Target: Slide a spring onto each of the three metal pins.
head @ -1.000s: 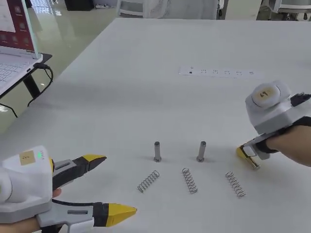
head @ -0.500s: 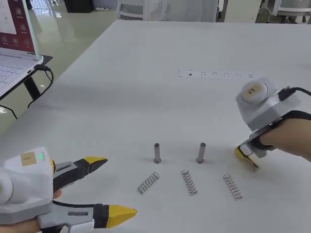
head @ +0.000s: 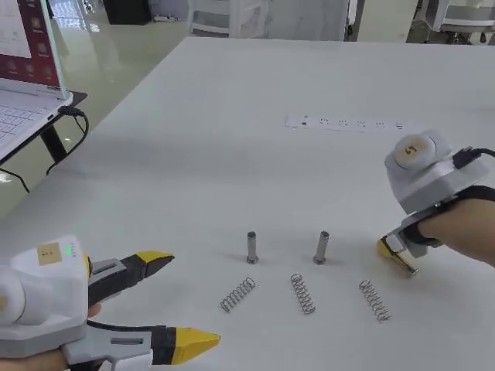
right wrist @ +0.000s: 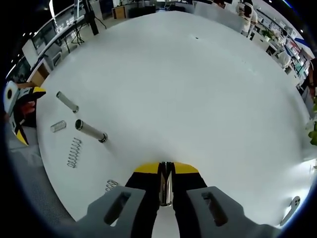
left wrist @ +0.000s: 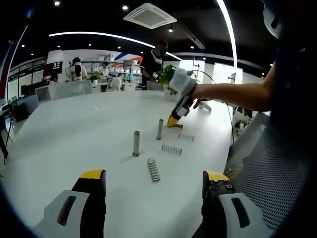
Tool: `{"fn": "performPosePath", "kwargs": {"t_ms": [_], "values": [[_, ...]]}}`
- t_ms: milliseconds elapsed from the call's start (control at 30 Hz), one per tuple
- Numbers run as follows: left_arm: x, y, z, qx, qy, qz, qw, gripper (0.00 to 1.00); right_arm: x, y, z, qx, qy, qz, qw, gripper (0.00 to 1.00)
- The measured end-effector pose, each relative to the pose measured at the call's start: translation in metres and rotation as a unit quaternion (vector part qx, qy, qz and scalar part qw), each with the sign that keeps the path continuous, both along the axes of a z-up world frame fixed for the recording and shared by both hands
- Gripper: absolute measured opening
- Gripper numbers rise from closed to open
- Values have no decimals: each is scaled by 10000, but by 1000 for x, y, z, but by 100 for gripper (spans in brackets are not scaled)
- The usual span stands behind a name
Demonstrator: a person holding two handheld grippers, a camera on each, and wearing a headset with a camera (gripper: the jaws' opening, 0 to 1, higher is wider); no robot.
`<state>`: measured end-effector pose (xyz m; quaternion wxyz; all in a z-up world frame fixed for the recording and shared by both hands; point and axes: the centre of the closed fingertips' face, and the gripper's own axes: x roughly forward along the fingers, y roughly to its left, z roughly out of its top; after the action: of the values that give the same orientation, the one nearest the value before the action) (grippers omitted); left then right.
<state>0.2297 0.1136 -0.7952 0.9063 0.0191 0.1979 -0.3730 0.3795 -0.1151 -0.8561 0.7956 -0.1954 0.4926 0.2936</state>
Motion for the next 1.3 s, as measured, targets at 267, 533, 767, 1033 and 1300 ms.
{"fn": "performPosePath", "kwargs": {"t_ms": [267, 533, 767, 1033, 1300], "values": [[-1, -1, 1, 13, -17, -16, 10000, 76, 2, 2, 12, 244, -160, -72, 9995, 5], [-3, -1, 0, 11, -18, -26, 10000, 76, 0, -1, 22, 381, -298, -115, 9988, 5], [-3, -2, 0, 17, -16, -35, 10000, 75, -9, -1, 34, 509, -411, -146, 9978, 5], [-4, -2, 1, 14, -25, -42, 10000, 75, -18, 1, 43, 562, -501, -135, 9971, 5], [-3, -2, 1, 19, -11, -61, 10000, 74, -23, 0, 48, 594, -565, -121, 9966, 5]]}}
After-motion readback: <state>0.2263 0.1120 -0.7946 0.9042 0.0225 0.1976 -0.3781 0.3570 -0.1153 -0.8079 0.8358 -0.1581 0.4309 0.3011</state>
